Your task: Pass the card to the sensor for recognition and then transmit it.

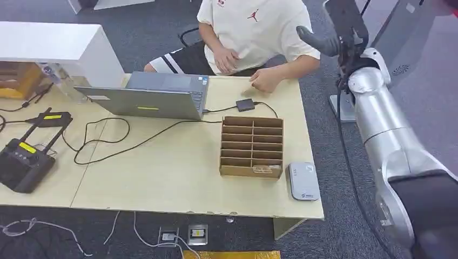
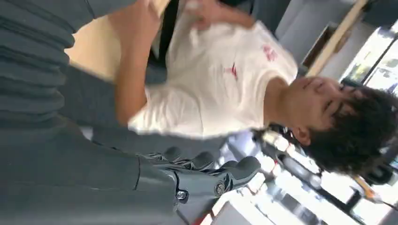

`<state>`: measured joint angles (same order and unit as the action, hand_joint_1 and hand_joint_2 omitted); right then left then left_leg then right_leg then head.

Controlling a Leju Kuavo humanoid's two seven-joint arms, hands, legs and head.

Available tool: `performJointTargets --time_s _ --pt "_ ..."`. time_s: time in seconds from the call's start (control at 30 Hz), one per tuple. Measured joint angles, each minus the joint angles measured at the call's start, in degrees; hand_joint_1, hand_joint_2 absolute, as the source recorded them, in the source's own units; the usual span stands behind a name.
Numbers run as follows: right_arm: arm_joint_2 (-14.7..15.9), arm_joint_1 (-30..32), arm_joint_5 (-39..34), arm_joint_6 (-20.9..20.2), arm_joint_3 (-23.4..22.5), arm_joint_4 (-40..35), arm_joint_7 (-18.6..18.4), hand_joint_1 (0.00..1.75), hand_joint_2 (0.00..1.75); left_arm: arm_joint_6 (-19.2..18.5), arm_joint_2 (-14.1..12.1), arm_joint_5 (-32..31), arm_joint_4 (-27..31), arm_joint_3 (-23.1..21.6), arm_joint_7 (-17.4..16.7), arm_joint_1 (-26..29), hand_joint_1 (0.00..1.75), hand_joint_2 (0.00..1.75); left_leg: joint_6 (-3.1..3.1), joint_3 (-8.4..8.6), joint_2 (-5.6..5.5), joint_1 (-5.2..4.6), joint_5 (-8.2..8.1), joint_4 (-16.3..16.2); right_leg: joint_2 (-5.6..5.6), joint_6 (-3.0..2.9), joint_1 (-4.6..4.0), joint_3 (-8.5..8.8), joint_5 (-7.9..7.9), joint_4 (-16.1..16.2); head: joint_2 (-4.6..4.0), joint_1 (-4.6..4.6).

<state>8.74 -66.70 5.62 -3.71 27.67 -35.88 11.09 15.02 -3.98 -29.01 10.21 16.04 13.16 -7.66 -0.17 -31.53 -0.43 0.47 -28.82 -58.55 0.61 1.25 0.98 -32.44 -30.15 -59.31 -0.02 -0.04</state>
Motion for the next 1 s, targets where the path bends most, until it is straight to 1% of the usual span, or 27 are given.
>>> performJointTargets --time_s 0.07,0.13,0.2,0.23,0.3,0.47,0.53,0.6,0.7,0.87,0.93,1.0 --pt "2.0 4.1 -9.3 -4.0 -1.3 -6.2 -4.2 0.0 1.75 -0.2 0.0 0.0 0.0 0.0 0.1 0.1 0.0 1.75 0.01 0.04 -0.04 0.01 0.0 0.0 0.07 0.0 -0.02 0.1 0.0 0.1 0.0 0.02" --pt "4.3 8.8 -14.5 -5.4 -2.2 -13.2 -7.0 0.0 1.75 -0.4 -0.2 0.1 0.0 0.0 0.1 0.3 0.0 1.75 0.02 0.03 -0.05 0.01 -0.02 0.0 0.09 0.0 -0.01 0.12 0.0 0.1 0.0 0.02" --pt "6.3 13.2 -15.9 -5.9 -3.2 -19.6 -8.5 0.0 1.75 -0.4 -0.3 0.2 0.0 0.0 0.1 0.4 0.0 1.75 0.02 0.03 -0.05 0.01 -0.03 0.0 0.04 0.0 -0.01 0.12 0.0 0.1 0.0 -0.02" --pt "7.3 15.3 -16.1 -6.0 -3.5 -22.9 -8.8 0.0 1.75 -0.5 -0.3 0.2 0.0 0.0 0.1 0.4 0.0 1.75 0.01 0.03 -0.03 0.01 -0.04 0.0 0.01 0.0 -0.01 0.11 0.0 0.1 0.0 0.09" --pt "8.8 18.1 -16.2 -6.0 -4.1 -27.6 -9.1 0.0 1.75 -0.5 -0.5 0.2 0.0 0.0 0.1 0.4 0.0 1.75 -0.02 0.03 0.08 0.0 -0.07 0.0 -0.02 0.0 0.0 0.09 0.0 0.1 0.0 0.02" --pt "11.1 20.8 -15.8 -6.2 -5.1 -35.2 -9.6 0.0 1.75 -0.5 -0.6 0.2 0.0 0.0 0.1 0.4 0.0 1.75 -0.01 0.06 0.15 0.01 -0.08 0.0 -0.13 0.0 -0.01 0.07 0.0 0.1 0.0 0.02" --pt "12.1 22.0 -14.6 -7.2 -5.1 -37.6 -10.3 0.0 1.75 -0.5 -0.7 0.2 0.0 0.0 0.1 0.4 0.0 1.75 -0.01 0.09 0.15 0.03 -0.08 0.0 -0.12 0.0 -0.02 0.1 0.0 0.1 0.0 0.02" --pt "13.2 24.7 -11.7 -7.8 -5.3 -40.7 -11.7 0.0 1.75 -0.5 -0.8 0.2 0.0 0.0 0.1 0.4 0.0 1.75 -0.01 0.11 0.11 0.07 -0.08 0.0 -0.07 0.0 -0.06 0.16 0.0 0.1 0.0 0.02" --pt "14.7 31.1 -7.6 -8.5 -5.5 -46.6 -14.1 0.0 1.75 -0.7 -1.2 -0.4 0.0 0.0 0.1 0.4 0.0 1.75 0.0 0.09 0.1 0.08 -0.09 0.0 -0.05 0.0 -0.07 0.16 -0.01 0.1 0.0 0.04" --pt "15.7 41.0 -5.0 -8.8 -5.8 -55.4 -18.4 0.0 1.75 -1.0 -1.8 -1.1 0.0 0.0 0.1 0.4 0.0 1.75 -0.03 0.07 0.11 0.08 -0.15 0.0 -0.07 -0.02 -0.07 0.12 -0.03 0.1 0.0 0.0" --pt "16.2 43.8 0.6 -7.6 -5.4 -57.9 -19.3 0.0 1.75 -0.9 -1.9 -1.3 0.0 -0.2 0.1 0.4 0.0 1.75 -0.03 0.07 0.11 0.08 -0.16 0.0 -0.07 -0.03 -0.08 0.13 -0.04 0.1 0.0 0.0" --pt "16.7 46.3 7.6 -6.1 -4.9 -59.3 -19.3 0.0 1.75 -0.7 -2.1 -1.5 0.0 -0.3 0.1 0.4 0.0 1.75 -0.03 0.06 0.11 0.09 -0.15 0.0 -0.07 -0.03 -0.08 0.14 -0.04 0.1 0.0 0.02"
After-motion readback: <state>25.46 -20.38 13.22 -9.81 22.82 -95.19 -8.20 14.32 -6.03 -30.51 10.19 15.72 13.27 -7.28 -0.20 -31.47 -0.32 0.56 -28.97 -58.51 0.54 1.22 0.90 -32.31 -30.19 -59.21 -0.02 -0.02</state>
